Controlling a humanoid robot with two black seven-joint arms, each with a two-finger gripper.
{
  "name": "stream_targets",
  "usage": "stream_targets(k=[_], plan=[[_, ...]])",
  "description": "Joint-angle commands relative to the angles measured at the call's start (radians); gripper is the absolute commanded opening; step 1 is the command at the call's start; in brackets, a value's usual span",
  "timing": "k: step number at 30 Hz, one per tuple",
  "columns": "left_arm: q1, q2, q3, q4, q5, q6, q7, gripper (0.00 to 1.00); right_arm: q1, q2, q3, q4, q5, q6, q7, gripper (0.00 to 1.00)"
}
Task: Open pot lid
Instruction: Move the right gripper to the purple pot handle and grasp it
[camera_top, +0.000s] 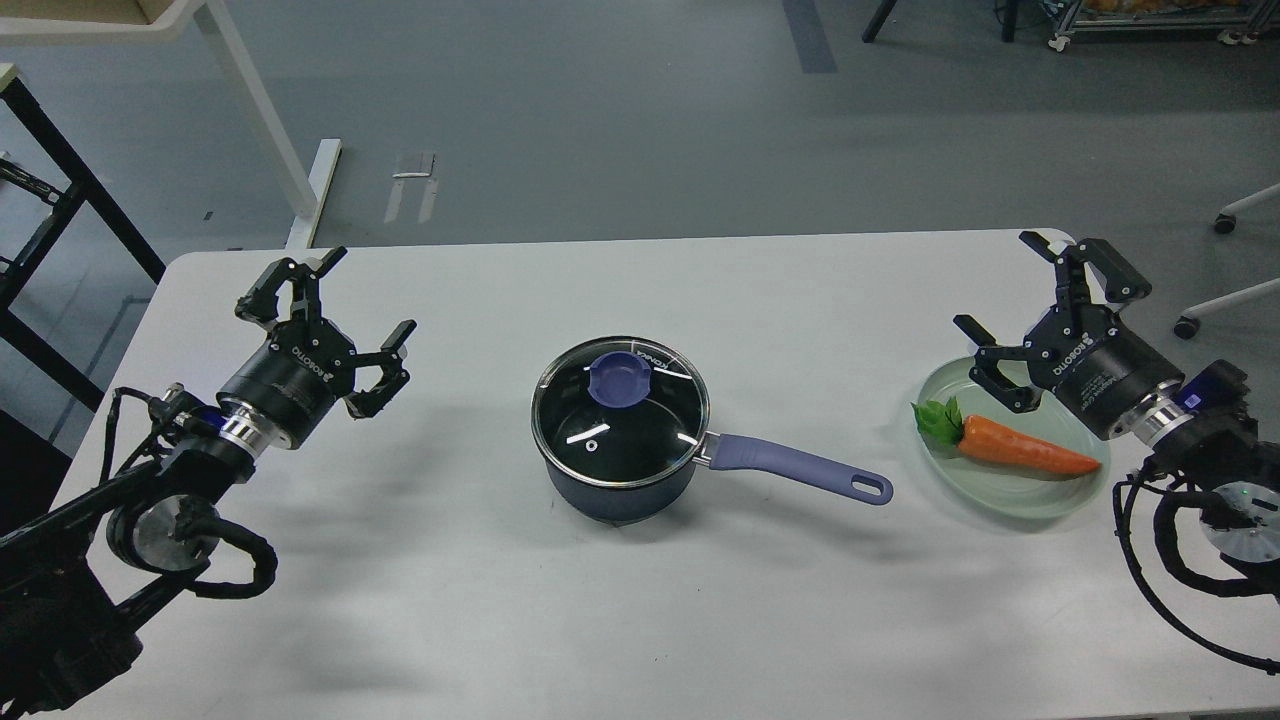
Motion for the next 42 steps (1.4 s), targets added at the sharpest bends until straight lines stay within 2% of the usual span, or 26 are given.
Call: stream_targets(k=[1, 6, 13, 18, 21, 25, 28, 31, 33, 37, 42], plan=[[0.0, 0.002, -0.003, 0.0, 0.002, 0.002, 0.0, 0.99, 0.001, 0.002, -0.006, 0.006, -0.005, 0.0, 0.0, 1.0], [-0.015, 0.019, 0.013, 0.021, 0.003, 0.009, 0.006, 0.99, 0.016, -0.028, 0.003, 0.032, -0.083, -0.011, 0.0, 1.0], [-0.103, 0.055, 0.016, 0.136, 0.003, 0.005, 0.009, 0.99, 0.165, -0.209, 0.003, 0.211, -0.438, -0.087, 0.0, 1.0], [-0.169, 0.071, 0.015, 0.189, 0.003, 0.009, -0.003, 0.99, 0.26, -0.315, -0.026, 0.388, -0.834, -0.184, 0.0, 1.0], [-0.193, 0.075, 0.016, 0.195, 0.008, 0.005, 0.0, 0.99, 0.297, -0.355, -0.055, 0.46, -1.055, -0.196, 0.0, 1.0], [-0.202, 0.076, 0.013, 0.186, 0.116, 0.015, -0.007, 0.99, 0.331, -0.354, -0.072, 0.503, -1.312, -0.193, 0.0, 1.0], [-0.222, 0.076, 0.016, 0.176, 0.219, 0.012, -0.078, 0.99, 0.352, -0.316, -0.087, 0.526, -1.565, -0.187, 0.0, 1.0], [-0.225, 0.078, 0.016, 0.158, 0.247, 0.005, -0.079, 0.99, 0.374, -0.294, -0.124, 0.544, -1.693, -0.186, 0.0, 1.0], [-0.224, 0.096, 0.02, 0.078, 0.255, 0.005, -0.079, 0.99, 0.461, -0.251, -0.26, 0.546, -1.872, -0.186, 0.0, 1.0], [-0.219, 0.096, 0.02, 0.022, 0.278, 0.012, -0.079, 0.99, 0.577, -0.182, -0.435, 0.534, -1.924, -0.186, 0.0, 1.0], [-0.219, 0.09, 0.02, -0.021, 0.324, 0.014, -0.079, 0.99, 0.61, -0.095, -0.486, 0.45, -1.921, -0.189, 0.0, 0.97]])
